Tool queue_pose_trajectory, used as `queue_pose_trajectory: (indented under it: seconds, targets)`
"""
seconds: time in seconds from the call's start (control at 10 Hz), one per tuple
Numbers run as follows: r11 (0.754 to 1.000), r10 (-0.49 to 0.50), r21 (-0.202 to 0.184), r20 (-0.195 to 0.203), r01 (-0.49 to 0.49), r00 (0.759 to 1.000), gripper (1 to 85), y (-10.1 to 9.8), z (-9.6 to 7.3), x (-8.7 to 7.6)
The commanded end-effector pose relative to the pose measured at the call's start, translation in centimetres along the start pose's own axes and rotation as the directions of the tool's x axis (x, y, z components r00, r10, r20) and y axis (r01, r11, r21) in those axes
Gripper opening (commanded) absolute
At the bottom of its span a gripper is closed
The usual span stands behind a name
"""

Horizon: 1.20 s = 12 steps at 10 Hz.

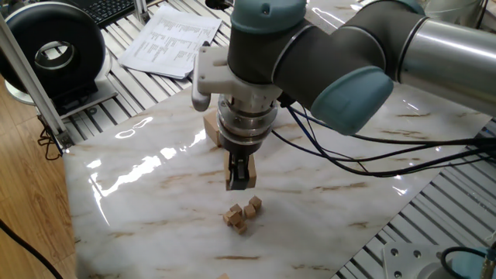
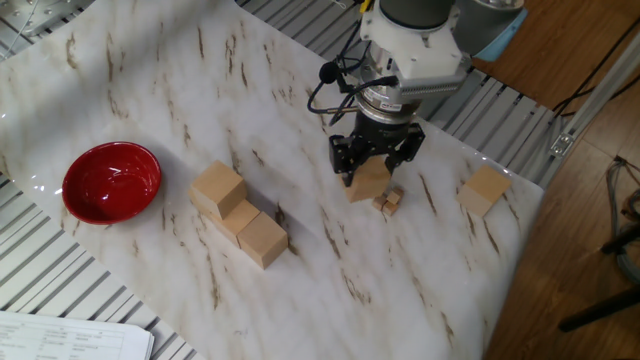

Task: Stack the blocks into a pyramid shape

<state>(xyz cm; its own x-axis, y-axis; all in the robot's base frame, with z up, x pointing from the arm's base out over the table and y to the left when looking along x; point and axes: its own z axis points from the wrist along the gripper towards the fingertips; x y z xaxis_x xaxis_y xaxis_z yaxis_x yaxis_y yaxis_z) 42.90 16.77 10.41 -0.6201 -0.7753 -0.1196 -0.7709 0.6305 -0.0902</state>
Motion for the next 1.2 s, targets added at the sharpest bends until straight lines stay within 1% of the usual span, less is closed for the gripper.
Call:
queue_pose_trajectory:
  seconds: [0.0, 0.1, 0.3, 0.4, 0.6, 0.8, 0.9, 1.0, 1.1]
  targets:
    - [1.000, 0.026, -0.015, 0.007, -0.026, 1.000, 1.0, 0.3, -0.1, -0.2]
    - [1.000, 0.008, -0.013, -0.010, -0.009, 1.000, 1.0, 0.3, -0.1, 0.3]
    - [0.999, 0.003, -0.048, -0.028, -0.004, 1.000, 1.0, 1.0, -0.3, 0.6]
    - [0.999, -0.002, -0.053, -0.044, 0.000, 0.999, 1.0, 0.3, -1.0, 0.6]
    - [0.996, 0.006, -0.085, -0.051, -0.011, 0.999, 1.0, -0.6, -1.7, -0.2]
    - [0.991, -0.011, -0.131, -0.036, 0.006, 0.999, 1.0, -2.8, -0.9, -1.1]
    - [0.989, -0.013, -0.146, -0.026, 0.010, 1.000, 1.0, -3.4, -0.4, -1.1]
    - [0.991, -0.037, -0.128, -0.048, 0.031, 0.998, 1.0, -4.2, 0.2, -0.4]
    - [0.990, -0.077, -0.120, -0.058, 0.070, 0.995, 1.0, -5.0, 0.6, 0.0]
